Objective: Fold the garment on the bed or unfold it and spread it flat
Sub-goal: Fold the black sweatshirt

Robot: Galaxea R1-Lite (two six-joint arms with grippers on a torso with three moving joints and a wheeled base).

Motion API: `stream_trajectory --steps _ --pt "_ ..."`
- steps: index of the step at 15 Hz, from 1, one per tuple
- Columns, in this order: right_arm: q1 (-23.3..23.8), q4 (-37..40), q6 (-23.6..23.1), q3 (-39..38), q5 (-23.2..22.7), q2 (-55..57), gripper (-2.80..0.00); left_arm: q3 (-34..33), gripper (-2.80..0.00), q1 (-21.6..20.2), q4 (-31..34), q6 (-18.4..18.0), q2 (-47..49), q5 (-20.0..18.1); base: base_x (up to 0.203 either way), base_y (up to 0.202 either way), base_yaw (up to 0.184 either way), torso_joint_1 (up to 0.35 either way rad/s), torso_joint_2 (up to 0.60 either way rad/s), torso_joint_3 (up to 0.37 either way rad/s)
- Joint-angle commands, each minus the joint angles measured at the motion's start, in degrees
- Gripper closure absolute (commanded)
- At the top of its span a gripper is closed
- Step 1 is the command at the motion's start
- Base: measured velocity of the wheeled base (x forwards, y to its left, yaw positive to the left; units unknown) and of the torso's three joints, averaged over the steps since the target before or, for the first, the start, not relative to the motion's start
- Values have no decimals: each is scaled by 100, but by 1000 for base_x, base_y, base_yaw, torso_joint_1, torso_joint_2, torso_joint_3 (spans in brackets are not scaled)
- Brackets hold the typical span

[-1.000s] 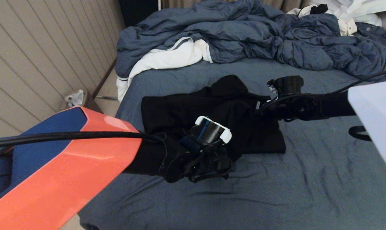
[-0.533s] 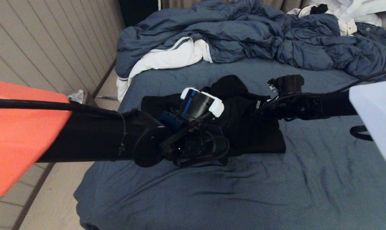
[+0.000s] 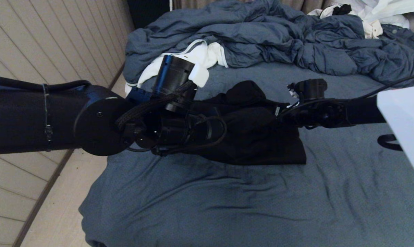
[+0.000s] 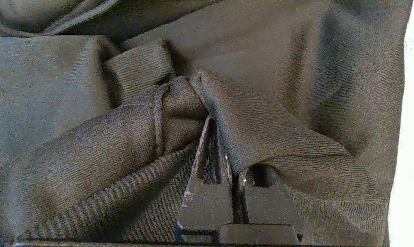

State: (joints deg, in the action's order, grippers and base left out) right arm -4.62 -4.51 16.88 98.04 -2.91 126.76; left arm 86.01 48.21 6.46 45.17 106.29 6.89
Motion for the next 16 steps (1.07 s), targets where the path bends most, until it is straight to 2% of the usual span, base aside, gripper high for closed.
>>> stream_trajectory --steps 1,5,7,13,16 --pt "-13 0 10 -122 -6 -243 0 -33 0 -46 83 39 -239 6 0 0 0 0 0 0" --pt "-142 19 -27 -847 12 -867 0 -443 0 -97 301 18 -535 -29 0 0 0 0 0 0" --pt "-186 66 -54 -1346 18 -1310 0 -783 0 -156 440 -8 -745 -313 0 0 0 0 0 0" --pt "-184 43 -86 -2817 30 -2263 0 -1596 0 -170 343 41 -850 -612 0 0 0 0 0 0" --pt "-180 30 -88 -3235 19 -2636 0 -1815 0 -171 241 62 -1007 -759 0 0 0 0 0 0"
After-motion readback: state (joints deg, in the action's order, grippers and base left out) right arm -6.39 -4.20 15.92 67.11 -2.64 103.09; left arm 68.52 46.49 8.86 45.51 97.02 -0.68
